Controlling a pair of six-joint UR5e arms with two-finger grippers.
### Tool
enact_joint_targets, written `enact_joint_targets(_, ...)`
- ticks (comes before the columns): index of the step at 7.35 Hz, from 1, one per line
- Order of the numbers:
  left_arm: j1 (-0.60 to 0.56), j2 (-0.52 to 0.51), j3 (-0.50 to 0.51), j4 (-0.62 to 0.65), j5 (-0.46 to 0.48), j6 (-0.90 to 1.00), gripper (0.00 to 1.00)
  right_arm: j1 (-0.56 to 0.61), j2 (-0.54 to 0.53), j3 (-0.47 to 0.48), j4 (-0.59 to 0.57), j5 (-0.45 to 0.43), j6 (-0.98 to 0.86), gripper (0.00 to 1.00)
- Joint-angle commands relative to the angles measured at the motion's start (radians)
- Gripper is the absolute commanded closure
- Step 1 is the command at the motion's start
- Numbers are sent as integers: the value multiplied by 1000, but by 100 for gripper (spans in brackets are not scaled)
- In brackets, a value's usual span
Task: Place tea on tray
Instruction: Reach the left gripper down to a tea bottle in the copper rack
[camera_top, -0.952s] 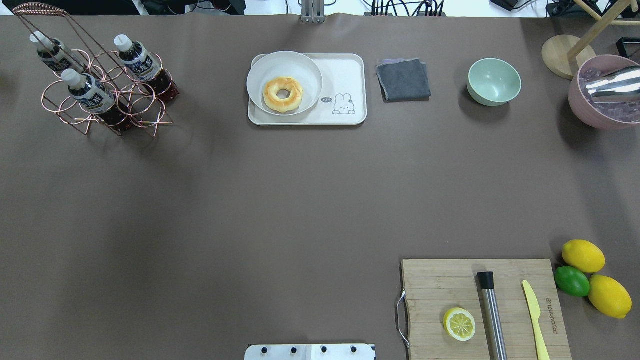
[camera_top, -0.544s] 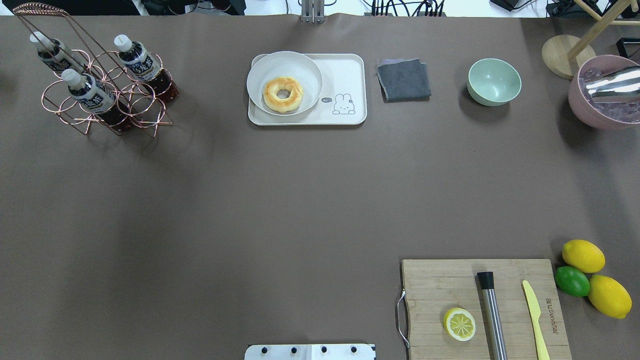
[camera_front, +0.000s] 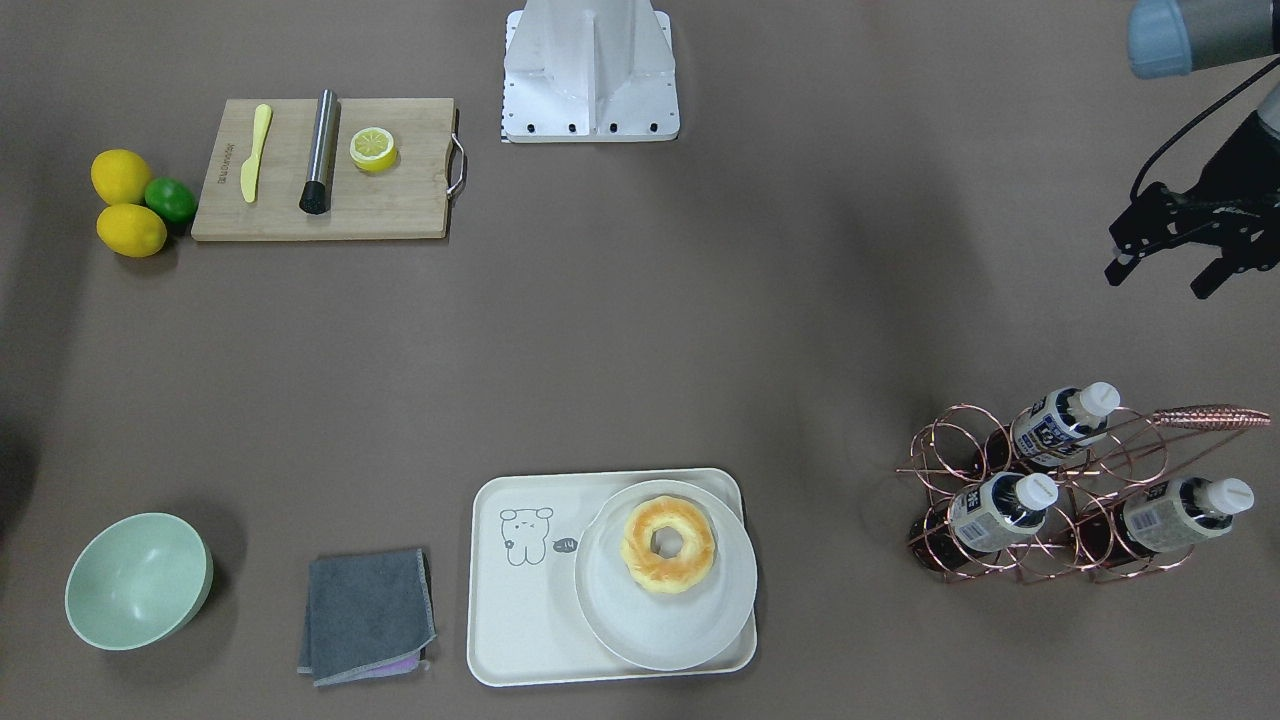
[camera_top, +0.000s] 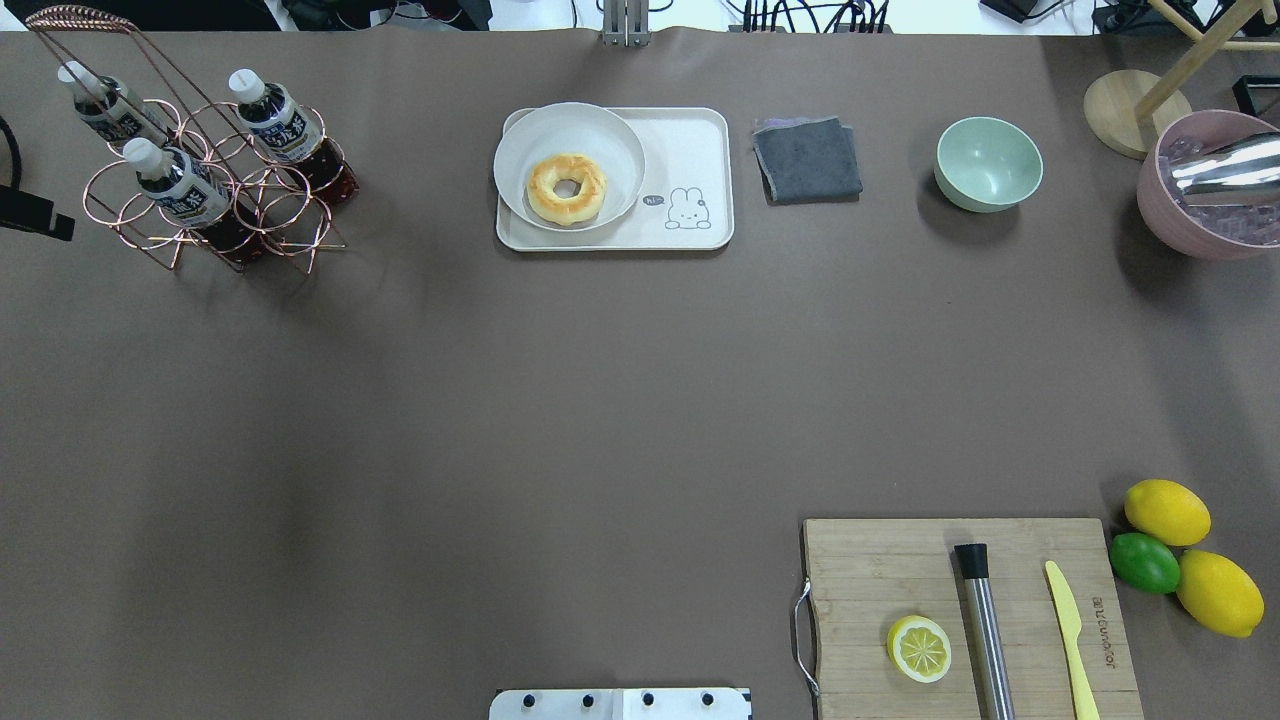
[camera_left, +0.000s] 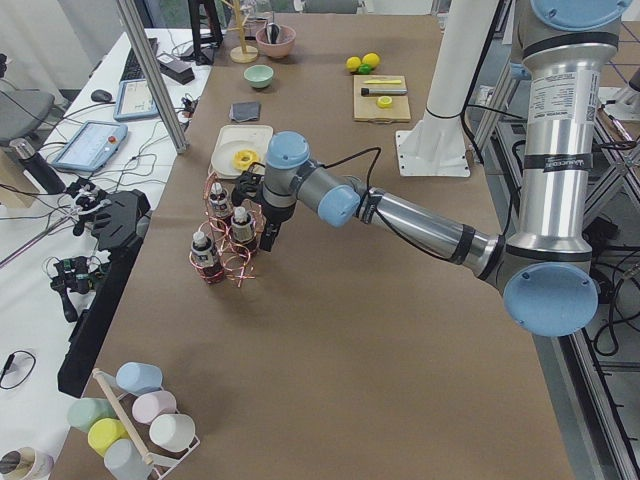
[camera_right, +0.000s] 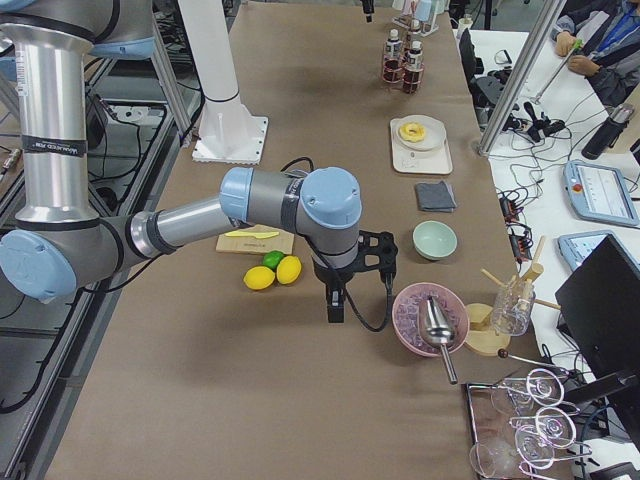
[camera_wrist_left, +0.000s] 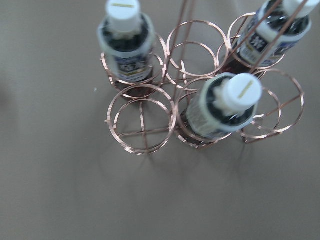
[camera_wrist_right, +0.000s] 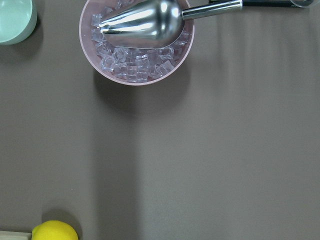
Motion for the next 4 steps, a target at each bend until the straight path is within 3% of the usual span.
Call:
enact_joint_targets(1,82,-68,32,-32,77,-111,5,-13,1,-1,2,5,9,0)
enact_joint_targets(4,83,-200,183,-43,97,-33,8,-37,6,-3,24,11,12,0)
